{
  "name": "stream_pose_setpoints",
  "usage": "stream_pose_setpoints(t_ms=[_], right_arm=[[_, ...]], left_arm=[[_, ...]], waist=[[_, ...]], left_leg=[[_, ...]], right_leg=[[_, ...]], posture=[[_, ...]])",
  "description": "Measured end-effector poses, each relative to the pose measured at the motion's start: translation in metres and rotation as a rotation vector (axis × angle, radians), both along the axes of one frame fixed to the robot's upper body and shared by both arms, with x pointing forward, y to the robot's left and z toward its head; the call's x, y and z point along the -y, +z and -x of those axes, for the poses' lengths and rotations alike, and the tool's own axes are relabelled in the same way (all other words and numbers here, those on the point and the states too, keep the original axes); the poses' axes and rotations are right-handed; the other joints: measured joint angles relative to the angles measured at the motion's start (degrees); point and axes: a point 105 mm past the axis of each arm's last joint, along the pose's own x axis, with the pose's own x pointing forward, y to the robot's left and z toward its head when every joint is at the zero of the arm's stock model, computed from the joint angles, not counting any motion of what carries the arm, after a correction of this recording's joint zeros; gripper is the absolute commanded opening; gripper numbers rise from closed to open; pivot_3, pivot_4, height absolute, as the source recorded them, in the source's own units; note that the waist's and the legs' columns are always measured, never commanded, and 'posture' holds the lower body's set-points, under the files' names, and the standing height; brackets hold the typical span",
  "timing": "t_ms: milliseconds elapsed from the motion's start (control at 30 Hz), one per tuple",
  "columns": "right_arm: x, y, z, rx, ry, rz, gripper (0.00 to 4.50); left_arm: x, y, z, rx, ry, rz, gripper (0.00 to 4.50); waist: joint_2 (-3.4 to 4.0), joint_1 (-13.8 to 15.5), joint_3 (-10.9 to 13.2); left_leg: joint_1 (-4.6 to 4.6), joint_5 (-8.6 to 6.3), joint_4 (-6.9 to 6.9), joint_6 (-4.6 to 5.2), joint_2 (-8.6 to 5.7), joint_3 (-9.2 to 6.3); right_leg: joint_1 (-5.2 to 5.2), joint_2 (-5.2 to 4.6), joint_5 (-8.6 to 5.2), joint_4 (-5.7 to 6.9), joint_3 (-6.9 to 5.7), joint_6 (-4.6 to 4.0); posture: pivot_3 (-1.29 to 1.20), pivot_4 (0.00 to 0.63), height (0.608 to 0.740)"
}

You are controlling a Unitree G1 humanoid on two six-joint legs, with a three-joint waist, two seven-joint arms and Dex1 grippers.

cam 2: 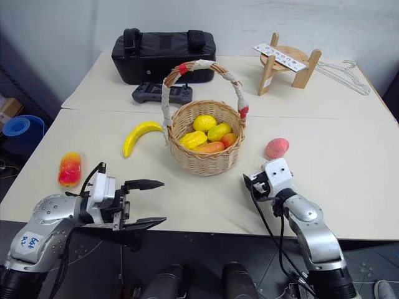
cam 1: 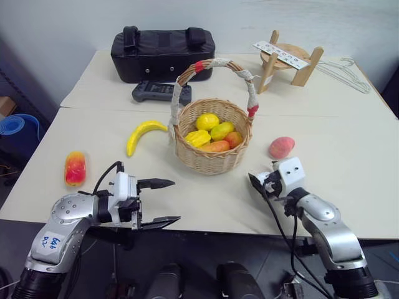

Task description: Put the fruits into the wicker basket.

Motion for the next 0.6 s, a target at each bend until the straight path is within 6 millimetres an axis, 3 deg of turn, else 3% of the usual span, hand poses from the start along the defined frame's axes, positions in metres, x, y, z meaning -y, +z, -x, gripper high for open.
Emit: stream_pose_setpoints(t_ms=[133, 233, 333, 433, 567, 600], right_arm=[[-0.009, -0.006, 0.012, -0.070, 0.065, -0.087, 2.89], [-0.007, -0.006, 0.013, -0.074, 0.061, -0.111, 2.87], [0.010, -0.003, 0.020, -0.056, -0.009, -0.199, 2.87], [0.052, 0.015, 0.038, 0.044, -0.139, -0.240, 2.87], [0.136, 0.030, 0.056, 0.095, -0.350, -0.120, 2.87], [0.170, 0.031, 0.056, 0.091, -0.437, -0.097, 2.87]], left_arm=[[0.003, 0.003, -0.002, 0.010, -0.009, 0.001, 4.50], [0.009, 0.006, -0.005, 0.015, -0.024, 0.008, 4.50], [0.016, 0.004, -0.005, 0.002, -0.042, 0.020, 4.50], [0.023, 0.004, -0.005, -0.007, -0.059, 0.033, 4.50], [0.029, 0.008, -0.009, -0.007, -0.053, 0.050, 4.50], [0.033, 0.011, -0.010, -0.001, -0.058, 0.059, 4.50]], waist=[[-0.03, -0.06, -0.02], [-0.03, -0.06, -0.02], [-0.01, 0.34, -0.01], [0.01, 0.96, 0.00], [-0.02, 1.22, 0.02], [-0.04, 1.10, 0.03]], left_leg=[[0.04, 0.00, 0.04, 0.01, 0.00, 0.00], [0.05, 0.00, 0.09, 0.01, 0.00, 0.01], [-0.01, 0.00, 0.07, 0.01, -0.01, -0.04], [-0.04, -0.02, 0.08, 0.03, -0.02, -0.01], [0.11, 0.00, 0.15, 0.06, -0.04, 0.07], [0.24, 0.02, 0.15, 0.09, -0.04, 0.14]], right_leg=[[0.03, 0.00, 0.00, 0.10, 0.00, 0.00], [0.04, 0.00, 0.00, 0.14, 0.01, 0.01], [0.02, 0.00, -0.01, 0.13, 0.01, 0.01], [0.01, 0.00, -0.01, 0.11, 0.02, 0.04], [0.20, 0.01, 0.01, 0.07, 0.09, 0.08], [0.29, 0.03, 0.02, 0.08, 0.15, 0.09]], posture=[[0.00, 0.150, 0.740], [0.00, 0.150, 0.740], [0.00, 0.150, 0.740], [0.00, 0.150, 0.740], [0.00, 0.150, 0.740], [0.00, 0.150, 0.740]])
